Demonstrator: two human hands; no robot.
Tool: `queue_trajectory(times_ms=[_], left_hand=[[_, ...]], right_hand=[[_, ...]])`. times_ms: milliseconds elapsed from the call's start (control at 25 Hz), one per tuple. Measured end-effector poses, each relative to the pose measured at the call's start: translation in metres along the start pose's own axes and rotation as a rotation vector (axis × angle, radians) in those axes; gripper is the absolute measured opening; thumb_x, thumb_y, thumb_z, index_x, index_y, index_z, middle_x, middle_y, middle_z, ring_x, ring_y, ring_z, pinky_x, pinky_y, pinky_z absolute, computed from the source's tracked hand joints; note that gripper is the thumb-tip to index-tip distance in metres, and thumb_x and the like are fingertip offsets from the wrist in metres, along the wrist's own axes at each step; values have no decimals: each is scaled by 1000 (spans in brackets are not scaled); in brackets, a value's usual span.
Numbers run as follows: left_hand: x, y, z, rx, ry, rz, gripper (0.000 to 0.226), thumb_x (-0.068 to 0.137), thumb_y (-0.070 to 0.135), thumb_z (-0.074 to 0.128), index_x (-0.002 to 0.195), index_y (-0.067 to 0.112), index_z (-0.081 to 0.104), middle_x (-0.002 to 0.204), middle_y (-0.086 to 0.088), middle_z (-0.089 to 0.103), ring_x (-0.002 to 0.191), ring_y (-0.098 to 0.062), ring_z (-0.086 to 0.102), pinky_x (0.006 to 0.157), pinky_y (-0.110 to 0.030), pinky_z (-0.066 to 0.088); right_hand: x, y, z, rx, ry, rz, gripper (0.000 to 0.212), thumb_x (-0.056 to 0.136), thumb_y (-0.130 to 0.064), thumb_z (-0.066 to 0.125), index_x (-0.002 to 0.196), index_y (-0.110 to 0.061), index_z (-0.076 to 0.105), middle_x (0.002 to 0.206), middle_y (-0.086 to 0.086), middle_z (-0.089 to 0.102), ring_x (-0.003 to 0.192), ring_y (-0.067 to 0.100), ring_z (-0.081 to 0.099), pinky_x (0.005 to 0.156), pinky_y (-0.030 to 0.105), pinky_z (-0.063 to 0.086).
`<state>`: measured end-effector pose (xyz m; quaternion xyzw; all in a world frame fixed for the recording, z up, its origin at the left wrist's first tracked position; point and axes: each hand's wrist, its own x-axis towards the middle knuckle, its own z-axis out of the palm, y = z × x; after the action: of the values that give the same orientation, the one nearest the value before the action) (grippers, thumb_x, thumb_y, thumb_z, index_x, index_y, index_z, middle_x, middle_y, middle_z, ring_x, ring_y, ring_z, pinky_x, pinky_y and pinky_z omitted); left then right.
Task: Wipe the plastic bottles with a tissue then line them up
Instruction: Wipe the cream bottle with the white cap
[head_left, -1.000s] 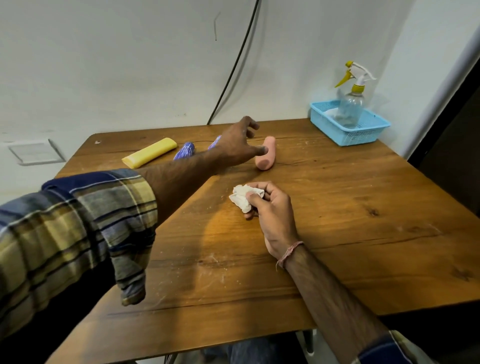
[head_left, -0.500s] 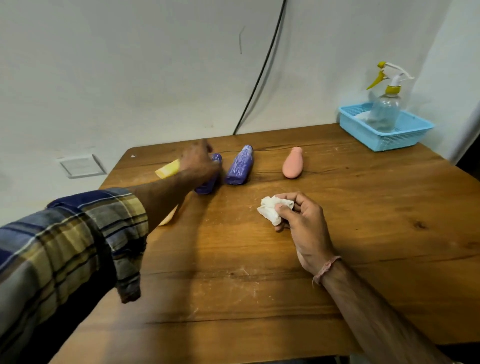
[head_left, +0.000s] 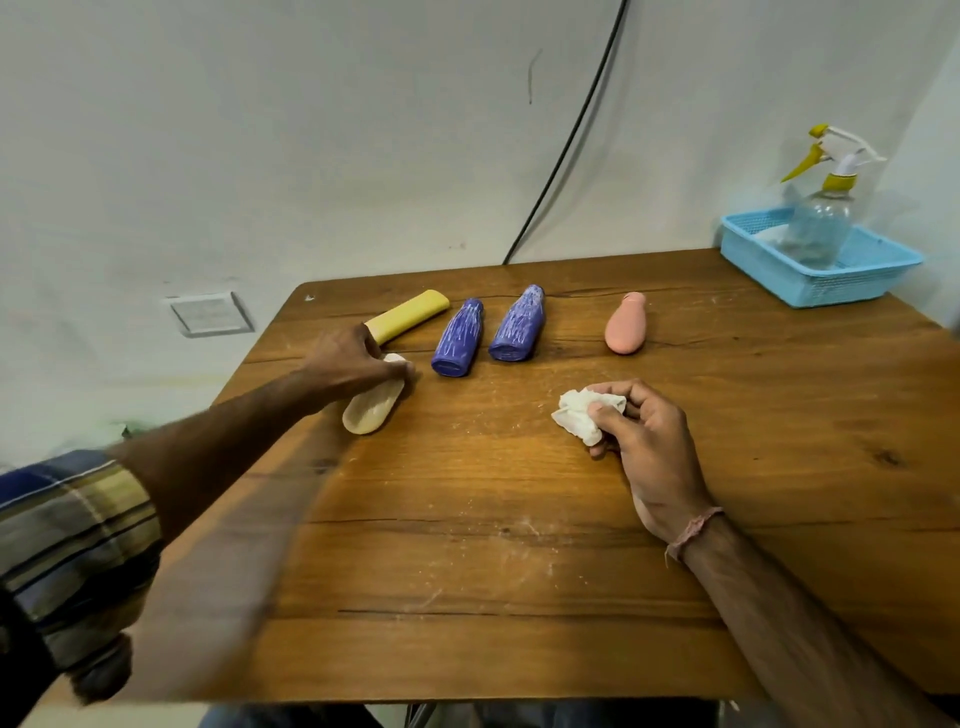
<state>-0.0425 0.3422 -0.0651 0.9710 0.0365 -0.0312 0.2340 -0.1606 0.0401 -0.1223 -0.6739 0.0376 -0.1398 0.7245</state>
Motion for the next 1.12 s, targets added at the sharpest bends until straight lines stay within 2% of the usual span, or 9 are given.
queue_trajectory(times_ms=[120, 240, 400, 520, 640, 760, 840, 1000, 1120], left_hand=[[-3, -2, 0, -95, -21, -51, 45, 79, 43, 80, 109, 15, 62, 103, -3, 60, 78, -10, 51, 59, -27, 47], [-8, 7, 1, -252, -70, -116, 36, 87, 38, 72, 110, 13, 61, 105, -7, 62, 85, -18, 58, 64, -30, 52], [-30, 26, 3, -784, -225, -229, 40, 87, 33, 70, 117, 8, 61, 107, -12, 64, 90, -25, 63, 68, -32, 50], [-57, 44, 20, -1225, -355, -225, 28, 91, 16, 65, 115, 1, 62, 102, -16, 64, 81, -24, 64, 69, -32, 55], [-80, 48, 50, -1381, -330, -199, 24, 84, -1, 70, 107, -1, 66, 103, -19, 71, 87, -26, 73, 78, -31, 63], [-102, 45, 72, -1325, -275, -113, 37, 74, -13, 74, 109, -1, 66, 102, -20, 73, 93, -28, 73, 86, -37, 61], [-118, 45, 82, -1184, -230, 20, 40, 74, -16, 75, 109, 0, 67, 101, -18, 73, 93, -25, 72, 88, -39, 61], [-146, 48, 94, -629, -45, 320, 45, 71, 5, 86, 107, 26, 67, 101, 11, 72, 90, 0, 65, 80, -17, 50], [-162, 53, 94, -495, 34, 340, 49, 70, 24, 89, 111, 34, 63, 100, 20, 66, 92, 5, 60, 73, -5, 42]], right_hand=[[-3, -1, 1, -29, 0, -3, 18, 92, 2, 60, 94, -14, 70, 85, 9, 71, 65, 14, 57, 54, 28, 48], [-4, -4, 0, -56, 15, 3, 19, 91, 0, 61, 93, -16, 71, 83, 6, 71, 63, 13, 58, 55, 30, 47], [-3, -4, -1, -63, 38, 13, 18, 91, 0, 62, 93, -15, 71, 85, 6, 72, 63, 11, 59, 55, 30, 48], [-4, -6, 0, -67, 88, 13, 18, 92, -1, 63, 95, -18, 71, 94, 7, 74, 67, 8, 63, 58, 28, 50], [-6, -5, -1, -128, 268, -50, 26, 91, -5, 64, 97, -30, 70, 100, -10, 72, 85, 1, 67, 75, 30, 57], [-6, -4, -2, -150, 354, -109, 33, 89, -5, 68, 103, -34, 69, 102, -17, 69, 95, 7, 68, 82, 35, 59], [-8, -4, -2, -180, 339, -147, 37, 85, 0, 71, 109, -28, 68, 104, -14, 68, 98, 5, 67, 83, 30, 58], [-14, -6, -3, -323, 303, -272, 31, 79, 4, 75, 99, -20, 72, 105, -4, 69, 96, 2, 65, 86, 29, 57], [-25, -4, -12, -451, 267, -355, 29, 77, 2, 77, 95, -21, 74, 104, 0, 69, 99, 8, 66, 86, 33, 57]])
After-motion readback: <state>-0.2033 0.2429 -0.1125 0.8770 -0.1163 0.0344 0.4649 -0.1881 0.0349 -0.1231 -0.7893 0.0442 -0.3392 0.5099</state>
